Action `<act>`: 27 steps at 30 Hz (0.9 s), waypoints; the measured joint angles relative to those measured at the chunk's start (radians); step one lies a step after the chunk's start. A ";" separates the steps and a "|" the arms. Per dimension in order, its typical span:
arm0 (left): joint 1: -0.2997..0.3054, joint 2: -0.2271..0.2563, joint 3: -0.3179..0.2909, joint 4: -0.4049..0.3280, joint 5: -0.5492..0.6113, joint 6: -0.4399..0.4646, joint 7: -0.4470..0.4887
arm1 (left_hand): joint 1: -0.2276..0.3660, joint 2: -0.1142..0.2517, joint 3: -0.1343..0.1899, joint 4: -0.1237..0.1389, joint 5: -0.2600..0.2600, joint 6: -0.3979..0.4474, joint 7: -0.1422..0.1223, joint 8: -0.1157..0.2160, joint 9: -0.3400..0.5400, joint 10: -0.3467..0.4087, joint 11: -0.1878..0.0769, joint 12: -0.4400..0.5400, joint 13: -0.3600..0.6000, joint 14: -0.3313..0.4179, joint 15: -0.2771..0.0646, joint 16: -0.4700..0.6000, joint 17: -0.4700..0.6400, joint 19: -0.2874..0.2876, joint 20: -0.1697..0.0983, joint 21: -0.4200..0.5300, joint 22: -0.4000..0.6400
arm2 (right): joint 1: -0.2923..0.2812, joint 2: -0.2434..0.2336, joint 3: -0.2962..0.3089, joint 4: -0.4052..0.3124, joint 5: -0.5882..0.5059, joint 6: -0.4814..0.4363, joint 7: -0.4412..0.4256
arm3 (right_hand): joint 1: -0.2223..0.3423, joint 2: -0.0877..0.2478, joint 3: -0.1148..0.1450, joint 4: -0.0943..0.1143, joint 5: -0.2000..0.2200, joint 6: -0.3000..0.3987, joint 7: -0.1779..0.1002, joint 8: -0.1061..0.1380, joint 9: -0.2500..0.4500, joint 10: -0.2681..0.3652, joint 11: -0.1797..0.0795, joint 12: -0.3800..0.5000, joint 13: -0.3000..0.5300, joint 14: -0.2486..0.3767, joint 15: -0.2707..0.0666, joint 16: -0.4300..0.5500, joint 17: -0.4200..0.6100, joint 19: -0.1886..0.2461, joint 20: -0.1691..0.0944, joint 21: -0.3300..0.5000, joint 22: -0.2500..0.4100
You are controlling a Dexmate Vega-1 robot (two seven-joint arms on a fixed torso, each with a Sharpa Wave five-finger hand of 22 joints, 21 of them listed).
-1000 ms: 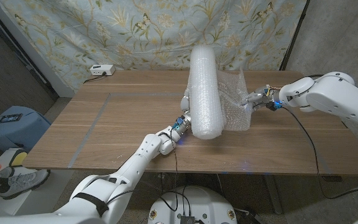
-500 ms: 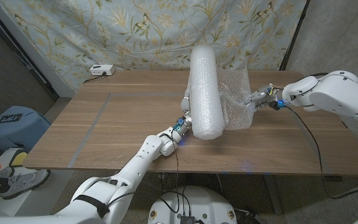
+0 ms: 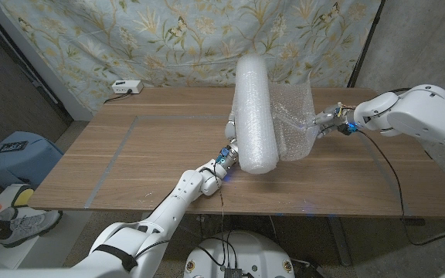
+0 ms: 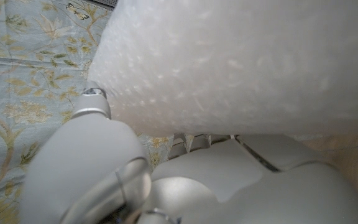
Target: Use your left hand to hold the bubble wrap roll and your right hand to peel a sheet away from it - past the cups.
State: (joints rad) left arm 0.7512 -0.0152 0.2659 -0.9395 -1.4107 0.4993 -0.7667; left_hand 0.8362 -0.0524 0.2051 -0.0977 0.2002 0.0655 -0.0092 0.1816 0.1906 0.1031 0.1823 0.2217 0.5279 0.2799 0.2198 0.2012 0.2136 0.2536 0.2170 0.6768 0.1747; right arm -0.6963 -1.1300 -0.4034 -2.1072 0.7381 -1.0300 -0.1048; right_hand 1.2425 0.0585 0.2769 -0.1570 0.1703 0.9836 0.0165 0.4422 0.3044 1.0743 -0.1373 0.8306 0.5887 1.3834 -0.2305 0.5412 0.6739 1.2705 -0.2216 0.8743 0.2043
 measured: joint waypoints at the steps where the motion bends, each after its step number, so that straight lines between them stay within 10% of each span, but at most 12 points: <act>1: 0.001 -0.001 -0.001 0.000 -0.001 -0.001 0.000 | 0.000 0.000 0.000 0.000 0.000 0.000 0.000 0.000 0.000 -0.002 -0.002 0.000 0.000 0.000 0.000 0.000 0.000 0.000 0.000 0.000 0.000 | 0.002 0.000 -0.001 0.000 -0.001 -0.001 0.001 | 0.000 0.000 0.000 0.000 0.000 0.000 0.000 0.000 0.000 0.000 0.000 0.000 0.002 0.000 0.000 0.000 0.000 -0.002 -0.002 0.000 0.000; 17: 0.023 -0.016 -0.022 -0.007 -0.024 -0.011 0.018 | -0.009 0.010 -0.003 0.003 0.008 -0.002 -0.016 0.004 0.000 -0.009 -0.009 0.000 0.000 0.000 0.000 0.000 -0.001 0.003 0.003 -0.007 0.000 | 0.045 0.003 -0.036 0.018 -0.036 -0.041 0.026 | 0.001 0.001 -0.006 0.000 -0.001 0.000 0.000 0.000 0.000 0.000 0.000 -0.007 0.003 0.000 0.000 -0.005 0.000 -0.009 0.002 0.015 0.000; 27: 0.045 -0.022 -0.032 -0.038 -0.041 -0.019 0.065 | 0.061 0.100 0.042 -0.031 -0.016 0.124 -0.037 0.041 0.000 0.085 -0.052 0.041 -0.005 0.053 -0.020 0.032 -0.003 0.026 0.026 -0.008 0.000 | 0.064 0.021 -0.060 0.034 -0.053 -0.049 0.041 | 0.001 0.001 -0.007 0.001 -0.002 0.000 -0.001 0.000 0.000 0.000 0.000 -0.015 0.004 0.000 0.000 -0.005 0.000 -0.014 -0.003 0.024 0.000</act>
State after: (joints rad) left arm 0.7960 -0.0370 0.2340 -0.9772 -1.4519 0.4807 -0.7017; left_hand 0.8975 0.0475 0.2471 -0.1283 0.1847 0.1895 -0.0465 0.2227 0.1905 0.1879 0.1303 0.2628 0.5234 0.3327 0.1997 0.2334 0.2111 0.2796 0.2431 0.6692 0.1744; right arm -0.6326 -1.1092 -0.4632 -2.0731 0.6853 -1.0794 -0.0640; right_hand 1.2439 0.0599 0.2701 -0.1556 0.1684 0.9839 0.0159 0.4421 0.3041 1.0744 -0.1373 0.8158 0.5930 1.3832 -0.2303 0.5365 0.6742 1.2562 -0.2250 0.8979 0.2045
